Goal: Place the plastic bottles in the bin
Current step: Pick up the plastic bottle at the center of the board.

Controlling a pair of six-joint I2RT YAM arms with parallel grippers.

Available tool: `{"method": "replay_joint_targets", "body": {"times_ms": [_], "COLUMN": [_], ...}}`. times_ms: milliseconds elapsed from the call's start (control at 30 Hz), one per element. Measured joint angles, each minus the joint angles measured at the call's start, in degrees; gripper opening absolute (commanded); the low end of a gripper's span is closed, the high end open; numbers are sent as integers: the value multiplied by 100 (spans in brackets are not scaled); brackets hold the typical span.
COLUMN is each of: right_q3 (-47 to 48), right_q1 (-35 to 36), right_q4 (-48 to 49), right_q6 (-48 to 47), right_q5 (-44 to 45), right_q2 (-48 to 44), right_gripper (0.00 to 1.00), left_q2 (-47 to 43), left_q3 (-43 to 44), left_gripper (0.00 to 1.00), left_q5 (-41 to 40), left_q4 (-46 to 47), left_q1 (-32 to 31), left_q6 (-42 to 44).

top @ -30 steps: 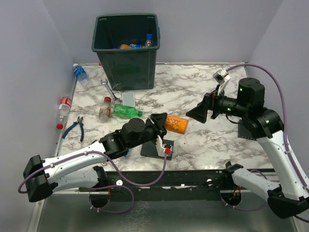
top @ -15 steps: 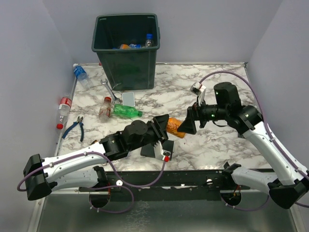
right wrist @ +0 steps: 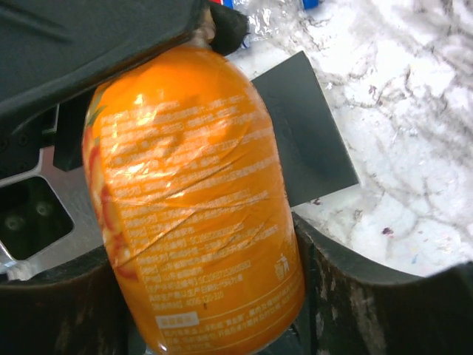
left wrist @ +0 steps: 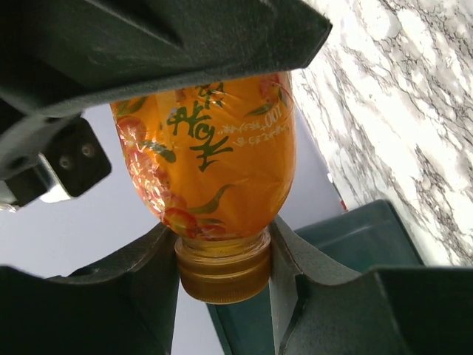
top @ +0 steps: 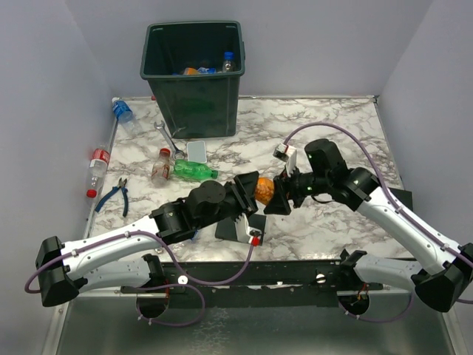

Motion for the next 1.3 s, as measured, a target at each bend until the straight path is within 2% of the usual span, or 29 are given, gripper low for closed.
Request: {"method": "replay_joint_targets", "body": {"times_ms": [33,67,100,133,167,433,533,667,733,800,933,1033,1133,1200,1300], "right_q3": [-39,-74,-101,-118,-138,-562,-968,-1672,-1982,-2245,-2564,-2623,-2623,-2623,-2623], "right_q1": [2,9,20,24,31,33,31,33,33,33,33,33,33,33,33], "right_q4": [44,83,118,151,179,686,1237,2177,2667,3077,3674,3923,4133,4238,4343], "right_q6": [11,11,11,13,9,131,282,588,756,911,1156,1259,1303,1327,1346], "right_q5": [35,61,116,173,227,1228,1639,1939,2006,2031,2033,2031,2028,2026,2022], "right_q2": [-46,-105,-170,-245,-328,-1394,-2052,-2839,-3058,-3123,-3082,-3062,-3049,-3018,-2946], "right_gripper": [43,41,39,37,35,32,32,32,31,31,31,30,30,30,30], "left_q2": [2,2,-2,-7,-26,-321,-586,-791,-737,-573,-313,-87,284,481,796], "left_q3": [0,11,17,22,22,-7,-216,-461,-417,-216,4,221,535,629,807], "left_gripper": [23,34,53,80,98,99,99,99,99,99,99,99,99,99,99], "left_q5": [2,2,2,2,13,-98,-284,-638,-887,-1047,-885,-643,-208,66,535], "left_q4": [4,4,11,31,79,269,647,1189,1434,1637,2437,2824,3220,3460,3665], "left_q1": [-2,-2,-4,-2,-4,-4,-4,-4,-4,-2,164,560,1261,1565,1644], "left_q6": [-2,-26,-46,-72,-153,-1228,-2166,-4389,-5803,-7322,-9672,-11057,-12463,-13064,-13687]}}
